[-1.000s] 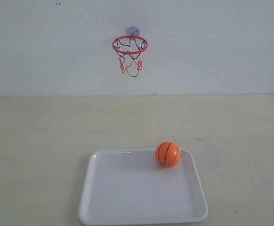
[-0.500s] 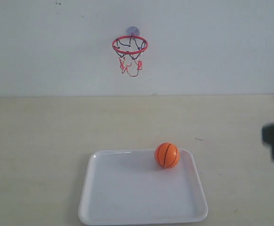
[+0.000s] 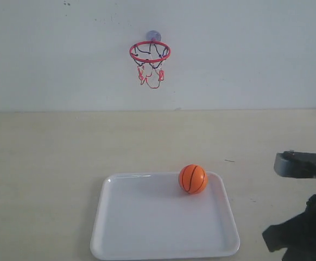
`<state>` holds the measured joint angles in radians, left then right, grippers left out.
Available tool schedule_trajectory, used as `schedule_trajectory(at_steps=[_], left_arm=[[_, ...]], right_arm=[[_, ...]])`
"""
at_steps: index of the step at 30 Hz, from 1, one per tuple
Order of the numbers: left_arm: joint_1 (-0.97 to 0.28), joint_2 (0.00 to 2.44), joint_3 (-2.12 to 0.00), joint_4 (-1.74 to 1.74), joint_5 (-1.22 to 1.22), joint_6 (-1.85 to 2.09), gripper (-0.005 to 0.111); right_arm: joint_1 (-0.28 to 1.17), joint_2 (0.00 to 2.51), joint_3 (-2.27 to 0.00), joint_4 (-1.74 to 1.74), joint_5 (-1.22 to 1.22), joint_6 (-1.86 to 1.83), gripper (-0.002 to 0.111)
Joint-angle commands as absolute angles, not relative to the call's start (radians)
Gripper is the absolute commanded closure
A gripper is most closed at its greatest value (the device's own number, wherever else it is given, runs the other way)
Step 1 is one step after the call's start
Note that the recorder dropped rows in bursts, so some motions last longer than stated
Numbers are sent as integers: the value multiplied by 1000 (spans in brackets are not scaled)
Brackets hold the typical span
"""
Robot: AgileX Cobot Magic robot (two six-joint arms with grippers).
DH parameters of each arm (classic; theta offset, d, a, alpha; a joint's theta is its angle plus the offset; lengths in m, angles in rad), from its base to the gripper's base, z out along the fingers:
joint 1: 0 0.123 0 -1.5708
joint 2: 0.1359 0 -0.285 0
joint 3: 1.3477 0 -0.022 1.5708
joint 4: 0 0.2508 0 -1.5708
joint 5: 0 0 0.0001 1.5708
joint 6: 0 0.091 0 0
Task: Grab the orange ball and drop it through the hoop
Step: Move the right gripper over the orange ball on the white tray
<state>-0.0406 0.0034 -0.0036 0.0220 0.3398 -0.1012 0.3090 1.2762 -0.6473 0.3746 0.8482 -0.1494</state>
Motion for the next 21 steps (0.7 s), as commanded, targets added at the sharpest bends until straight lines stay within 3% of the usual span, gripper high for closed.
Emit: schedule_trajectory(at_steps=[1,13,17,21], left_arm=[[-47,0,0,23,335,-97,103],[-47,0,0,23,335,-97,103],[-47,0,0,23,335,-97,103],[-47,0,0,23,335,-97,103]], right_arm=[[310,1283,-726,377,851,-210,108],[312,1486,-1071,501,865,-376,106],[312,1624,-1177,503,862,-374,88],[312,1762,-1262,538,852,-373,58]])
